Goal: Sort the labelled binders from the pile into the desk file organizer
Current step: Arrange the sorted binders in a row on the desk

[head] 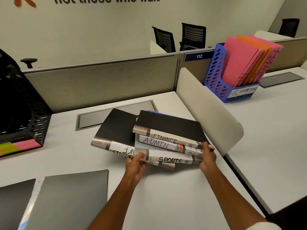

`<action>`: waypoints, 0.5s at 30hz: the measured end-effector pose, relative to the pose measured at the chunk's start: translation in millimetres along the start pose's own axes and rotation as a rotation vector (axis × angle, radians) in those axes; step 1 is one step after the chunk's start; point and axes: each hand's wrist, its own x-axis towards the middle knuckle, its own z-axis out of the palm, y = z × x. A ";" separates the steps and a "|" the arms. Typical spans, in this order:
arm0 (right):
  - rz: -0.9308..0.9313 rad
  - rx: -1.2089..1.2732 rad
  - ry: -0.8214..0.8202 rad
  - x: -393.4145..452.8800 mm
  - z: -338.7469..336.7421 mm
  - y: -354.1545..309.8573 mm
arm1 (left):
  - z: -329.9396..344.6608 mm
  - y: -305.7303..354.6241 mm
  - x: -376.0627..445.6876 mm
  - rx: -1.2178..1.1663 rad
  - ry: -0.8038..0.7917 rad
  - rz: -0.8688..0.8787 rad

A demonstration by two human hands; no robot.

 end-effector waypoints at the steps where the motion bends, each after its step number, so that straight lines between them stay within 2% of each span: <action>1: -0.005 0.020 0.006 -0.3 -0.6 0.6 | 1.6 1.2 -0.7 0.019 -0.025 0.009; 7: -0.041 0.107 -0.011 -5.7 9.4 -0.8 | 9.6 22.0 9.6 0.029 -0.098 0.041; 15: 0.069 0.168 -0.105 -8.9 52.0 6.7 | 16.9 63.9 40.9 0.003 -0.029 0.077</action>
